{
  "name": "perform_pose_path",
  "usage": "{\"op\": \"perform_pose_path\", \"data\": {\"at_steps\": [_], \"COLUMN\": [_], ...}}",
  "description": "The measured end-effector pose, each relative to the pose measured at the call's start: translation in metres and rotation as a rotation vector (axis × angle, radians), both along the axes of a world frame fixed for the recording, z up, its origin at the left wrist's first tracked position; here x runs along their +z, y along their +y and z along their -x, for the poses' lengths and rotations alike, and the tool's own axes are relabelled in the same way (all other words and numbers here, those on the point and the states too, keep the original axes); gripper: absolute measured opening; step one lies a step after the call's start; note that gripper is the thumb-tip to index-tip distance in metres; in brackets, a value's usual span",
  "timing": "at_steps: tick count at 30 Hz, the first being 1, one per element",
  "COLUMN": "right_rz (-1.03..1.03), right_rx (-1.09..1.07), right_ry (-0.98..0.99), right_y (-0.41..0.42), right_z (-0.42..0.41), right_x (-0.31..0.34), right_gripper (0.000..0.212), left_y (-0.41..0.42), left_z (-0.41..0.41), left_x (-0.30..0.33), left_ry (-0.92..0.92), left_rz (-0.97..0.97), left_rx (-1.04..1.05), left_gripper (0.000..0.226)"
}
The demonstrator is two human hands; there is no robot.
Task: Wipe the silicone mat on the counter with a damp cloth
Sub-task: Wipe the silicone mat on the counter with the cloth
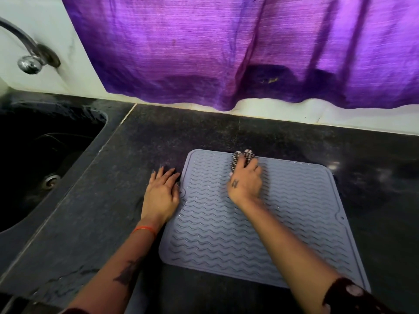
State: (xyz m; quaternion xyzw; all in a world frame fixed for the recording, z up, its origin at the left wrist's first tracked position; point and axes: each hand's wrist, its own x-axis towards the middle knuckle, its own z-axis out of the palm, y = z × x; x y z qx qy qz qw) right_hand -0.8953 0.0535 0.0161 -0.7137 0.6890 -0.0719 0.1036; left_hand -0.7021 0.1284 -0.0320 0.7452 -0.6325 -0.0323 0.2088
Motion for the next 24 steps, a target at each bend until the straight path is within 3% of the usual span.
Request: {"op": "perform_pose_path", "data": {"at_steps": [3, 7, 11, 15, 21, 24], "right_rz": [-0.031, -0.182, -0.016, -0.013, -0.126, -0.125], "right_rx": [0.162, 0.187, -0.004, 0.120, 0.441, 0.448], "right_ry": [-0.053, -0.354, -0.102, 0.019, -0.156, -0.308], "right_y": [0.000, -0.027, -0.022, -0.007, -0.010, -0.037], "right_z": [-0.014, -0.001, 0.010, -0.016, -0.036, -0.026], "right_x": [-0.001, 0.009, 0.008, -0.002, -0.003, 0.006], "right_gripper": [0.070, 0.054, 0.060, 0.077, 0.060, 0.051], "left_y": [0.001, 0.001, 0.001, 0.000, 0.001, 0.001], "left_z": [0.001, 0.000, 0.001, 0.001, 0.000, -0.001], "left_x": [0.002, 0.002, 0.001, 0.001, 0.001, 0.000], "left_ry": [0.007, 0.012, 0.014, 0.021, 0.018, 0.018], "left_rz": [-0.002, 0.002, 0.005, 0.012, 0.008, 0.004], "left_rx": [0.007, 0.003, 0.002, 0.004, 0.004, 0.004], "left_gripper": [0.059, 0.060, 0.060, 0.059, 0.057, 0.056]}}
